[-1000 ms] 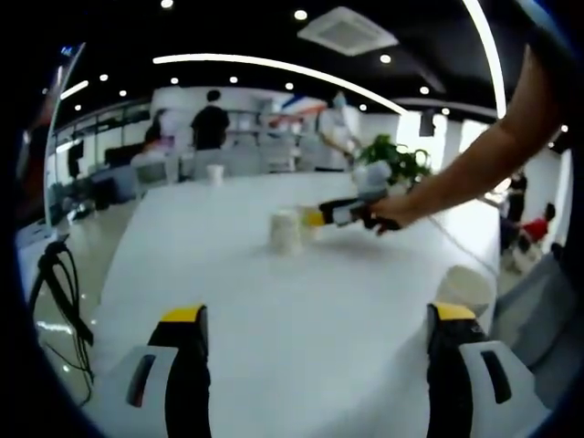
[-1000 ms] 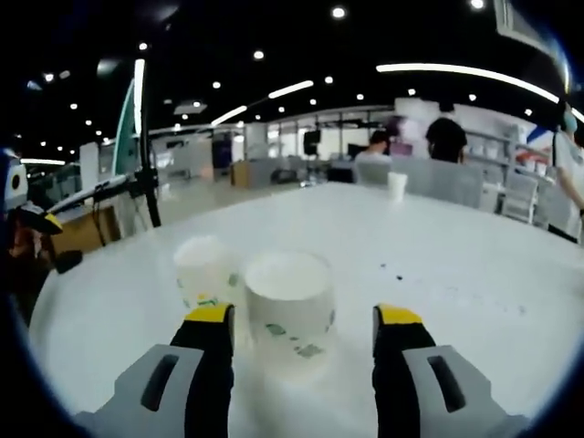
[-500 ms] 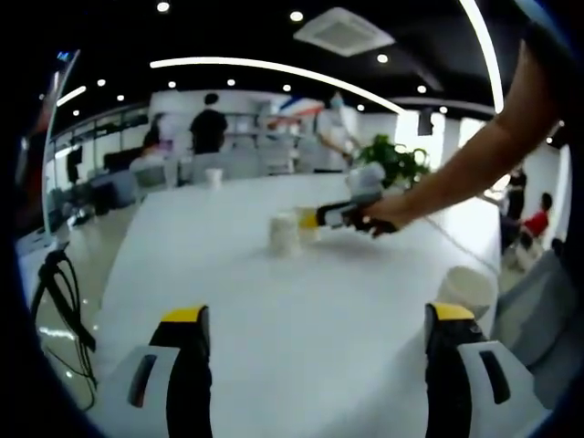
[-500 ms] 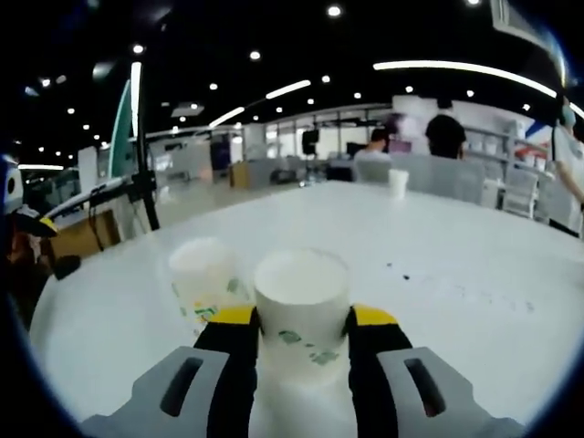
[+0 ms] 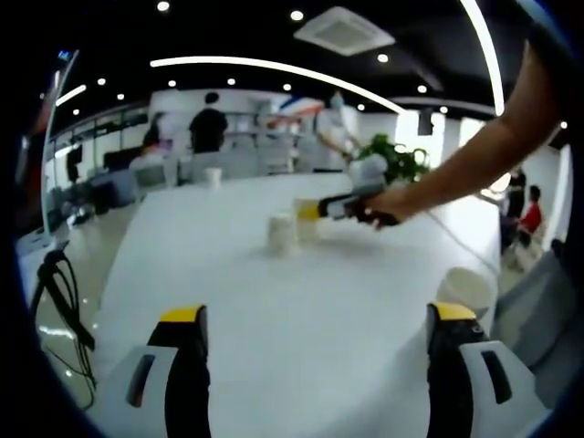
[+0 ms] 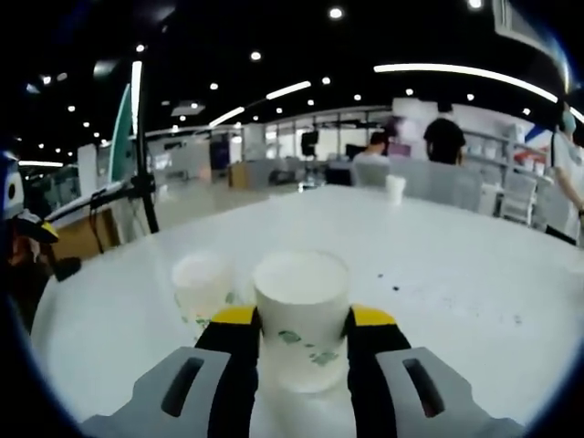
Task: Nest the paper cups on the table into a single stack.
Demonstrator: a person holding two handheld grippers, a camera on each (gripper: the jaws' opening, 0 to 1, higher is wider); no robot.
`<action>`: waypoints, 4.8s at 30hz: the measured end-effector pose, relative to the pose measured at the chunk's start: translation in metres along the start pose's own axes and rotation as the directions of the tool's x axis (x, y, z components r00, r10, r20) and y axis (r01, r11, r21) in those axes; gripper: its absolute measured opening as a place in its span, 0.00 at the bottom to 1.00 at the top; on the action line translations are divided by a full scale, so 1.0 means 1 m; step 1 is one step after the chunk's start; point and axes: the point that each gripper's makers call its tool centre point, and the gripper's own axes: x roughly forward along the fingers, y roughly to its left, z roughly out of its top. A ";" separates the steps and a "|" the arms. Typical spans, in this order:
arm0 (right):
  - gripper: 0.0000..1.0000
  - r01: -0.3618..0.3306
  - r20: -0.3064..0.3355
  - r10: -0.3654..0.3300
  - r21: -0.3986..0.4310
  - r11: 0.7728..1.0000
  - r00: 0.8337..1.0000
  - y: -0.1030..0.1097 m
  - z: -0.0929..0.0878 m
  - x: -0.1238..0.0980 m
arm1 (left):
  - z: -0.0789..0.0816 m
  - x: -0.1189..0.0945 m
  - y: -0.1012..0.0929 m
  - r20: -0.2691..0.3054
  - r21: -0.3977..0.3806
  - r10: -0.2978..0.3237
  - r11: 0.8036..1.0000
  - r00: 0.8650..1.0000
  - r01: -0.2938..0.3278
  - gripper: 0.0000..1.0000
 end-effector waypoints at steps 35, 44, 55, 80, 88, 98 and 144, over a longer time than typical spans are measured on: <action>0.35 0.033 0.023 -0.032 -0.056 0.998 0.999 -0.032 0.093 -0.037 | 0.012 0.004 -0.008 0.018 -0.001 -0.020 1.000 1.000 0.020 0.98; 0.34 0.035 0.034 -0.034 -0.051 0.998 0.999 -0.037 0.106 -0.040 | 0.017 0.004 -0.008 0.026 0.002 -0.013 1.000 1.000 0.013 0.98; 0.35 0.034 0.033 -0.032 -0.053 0.998 0.999 -0.035 0.112 -0.051 | 0.023 0.003 -0.010 0.035 0.003 -0.010 1.000 0.999 0.010 0.98; 0.35 -0.010 0.028 0.011 -0.044 0.999 1.000 -0.013 0.125 -0.098 | 0.037 -0.001 -0.019 0.040 -0.014 -0.020 1.000 0.999 0.021 0.98; 0.35 -0.037 0.027 0.038 -0.051 0.998 0.999 0.004 0.129 -0.108 | 0.042 -0.004 -0.022 0.054 -0.013 -0.021 1.000 0.998 0.021 0.98; 0.34 -0.073 0.017 0.074 -0.055 0.996 0.997 0.028 0.131 -0.119 | 0.051 -0.002 -0.035 0.074 -0.005 -0.034 0.999 0.997 0.034 0.98; 0.35 -0.159 0.026 0.160 -0.040 0.986 0.987 0.089 0.129 -0.167 | 0.069 -0.008 -0.064 0.113 0.048 -0.084 0.996 0.990 0.079 0.98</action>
